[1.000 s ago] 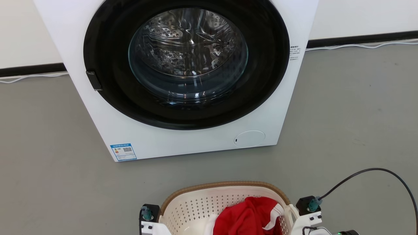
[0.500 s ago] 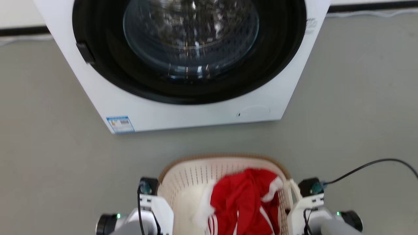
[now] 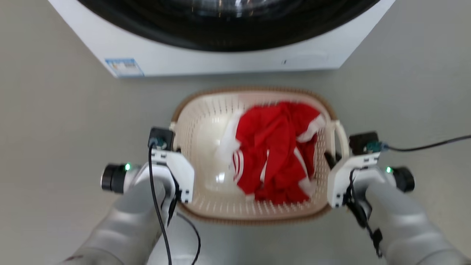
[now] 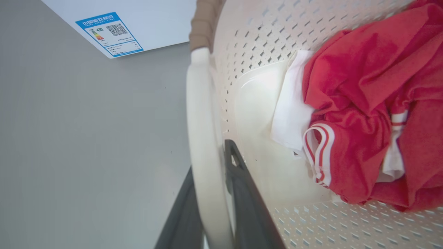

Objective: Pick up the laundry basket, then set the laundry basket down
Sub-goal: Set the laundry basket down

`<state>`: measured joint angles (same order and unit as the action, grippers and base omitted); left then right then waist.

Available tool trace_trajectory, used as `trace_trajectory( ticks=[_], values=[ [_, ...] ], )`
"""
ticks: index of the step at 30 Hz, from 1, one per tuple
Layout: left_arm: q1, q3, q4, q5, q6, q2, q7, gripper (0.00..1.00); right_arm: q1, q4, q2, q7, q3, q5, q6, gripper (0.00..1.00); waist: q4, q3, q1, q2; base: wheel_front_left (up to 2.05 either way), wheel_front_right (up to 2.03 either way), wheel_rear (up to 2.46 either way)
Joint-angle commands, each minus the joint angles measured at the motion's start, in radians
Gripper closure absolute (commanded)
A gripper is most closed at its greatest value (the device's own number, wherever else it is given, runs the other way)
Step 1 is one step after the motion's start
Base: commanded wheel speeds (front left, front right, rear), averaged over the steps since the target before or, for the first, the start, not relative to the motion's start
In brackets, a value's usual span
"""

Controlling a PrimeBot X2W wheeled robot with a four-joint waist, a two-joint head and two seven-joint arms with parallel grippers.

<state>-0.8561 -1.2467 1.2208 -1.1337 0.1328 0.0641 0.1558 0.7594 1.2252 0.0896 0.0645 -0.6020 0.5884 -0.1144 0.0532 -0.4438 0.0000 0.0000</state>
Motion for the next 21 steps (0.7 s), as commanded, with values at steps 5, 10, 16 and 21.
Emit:
trace_trajectory(
  ticks=[5, 10, 16, 21],
  values=[
    [-0.107, 0.016, -0.025, 0.019, 0.022, -0.014, 0.045, 1.0, 0.094, 0.02, -0.039, 0.081, 0.001, -0.047, -0.016, 1.0, -0.04, -0.19, 0.0, 0.0, 0.0, 0.0, 0.0],
    [-0.176, 0.026, -0.028, 0.025, 0.03, -0.014, 0.078, 1.0, 0.173, 0.052, -0.039, 0.123, 0.039, -0.097, -0.016, 1.0, -0.06, -0.283, 0.0, 0.0, 0.0, 0.0, 0.0],
    [-0.241, 0.042, -0.008, 0.045, 0.012, -0.013, 0.101, 0.98, 0.225, 0.064, -0.039, 0.148, 0.102, -0.161, -0.016, 1.0, -0.064, -0.365, 0.0, 0.0, 0.0, 0.0, 0.0],
    [-0.287, 0.063, -0.011, 0.073, 0.001, -0.003, 0.105, 0.96, 0.228, 0.065, -0.039, 0.157, 0.163, -0.219, -0.016, 1.0, -0.067, -0.41, 0.0, 0.0, 0.0, 0.0, 0.0]
  ],
)
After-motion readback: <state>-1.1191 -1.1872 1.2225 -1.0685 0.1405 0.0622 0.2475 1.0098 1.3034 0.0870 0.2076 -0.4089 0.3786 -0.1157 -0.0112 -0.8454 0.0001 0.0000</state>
